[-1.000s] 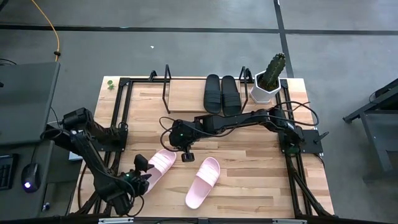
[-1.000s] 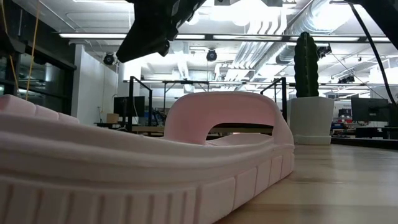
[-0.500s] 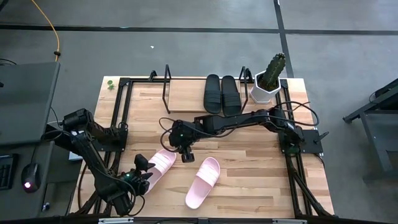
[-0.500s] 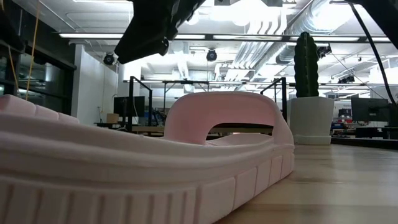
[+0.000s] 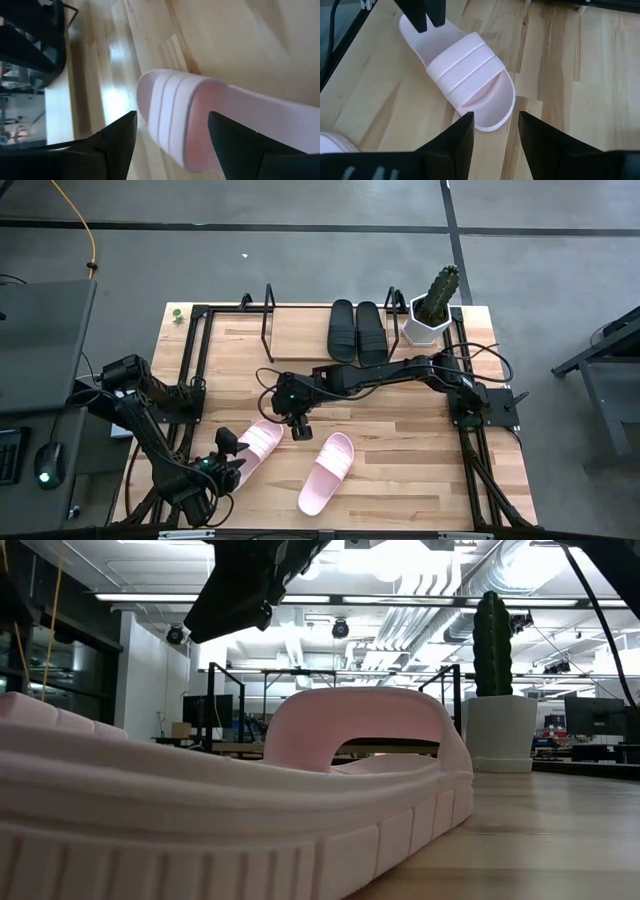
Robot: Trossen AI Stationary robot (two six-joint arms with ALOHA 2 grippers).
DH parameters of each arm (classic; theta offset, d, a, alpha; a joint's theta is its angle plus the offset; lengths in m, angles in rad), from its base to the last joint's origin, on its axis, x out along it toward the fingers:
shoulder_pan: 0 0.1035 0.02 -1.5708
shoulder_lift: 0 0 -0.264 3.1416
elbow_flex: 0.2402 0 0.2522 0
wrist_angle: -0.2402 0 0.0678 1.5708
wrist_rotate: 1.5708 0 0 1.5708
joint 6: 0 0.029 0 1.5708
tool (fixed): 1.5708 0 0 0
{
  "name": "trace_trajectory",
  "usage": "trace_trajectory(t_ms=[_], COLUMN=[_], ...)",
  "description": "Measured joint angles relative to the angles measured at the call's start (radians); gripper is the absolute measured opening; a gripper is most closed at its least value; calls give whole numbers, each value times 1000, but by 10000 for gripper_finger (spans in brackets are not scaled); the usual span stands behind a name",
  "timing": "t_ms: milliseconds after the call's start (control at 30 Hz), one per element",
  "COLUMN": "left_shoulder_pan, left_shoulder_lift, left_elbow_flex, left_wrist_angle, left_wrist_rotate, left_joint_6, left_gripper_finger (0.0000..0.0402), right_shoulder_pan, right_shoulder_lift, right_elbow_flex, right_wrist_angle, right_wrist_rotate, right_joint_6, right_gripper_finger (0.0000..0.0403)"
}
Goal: Pick and place slides into the shelf
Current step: Put the left pink slide on the shelf
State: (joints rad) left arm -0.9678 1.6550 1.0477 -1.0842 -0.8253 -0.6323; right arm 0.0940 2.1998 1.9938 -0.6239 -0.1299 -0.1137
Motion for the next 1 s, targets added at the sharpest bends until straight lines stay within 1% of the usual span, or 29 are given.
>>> trace_trajectory(t_ms=[100, 267, 400, 533, 733, 1000], left_shoulder_pan=[0, 15, 56, 109, 182, 196], left_shoulder_lift=[0, 0, 0, 0, 0, 0], left_elbow_flex=[-43, -161, -226, -274, -292, -292], left_wrist_angle=[54, 142, 156, 252, 356, 408], left_wrist_rotate=[2, 0, -2, -8, -15, -18], left_joint_6=[13, 34, -2, 5, 35, 83], left_gripper_finger=[232, 232, 232, 232, 232, 232], right_shoulder_pan=[0, 0, 0, 0, 0, 0], right_shoulder_lift=[0, 0, 0, 0, 0, 0], right_elbow_flex=[0, 0, 0, 0, 0, 0], right_wrist_angle=[0, 0, 0, 0, 0, 0], right_wrist_rotate=[0, 0, 0, 0, 0, 0], right_joint_6=[4, 3, 2, 2, 2, 2], right_gripper_finger=[146, 146, 146, 146, 146, 146])
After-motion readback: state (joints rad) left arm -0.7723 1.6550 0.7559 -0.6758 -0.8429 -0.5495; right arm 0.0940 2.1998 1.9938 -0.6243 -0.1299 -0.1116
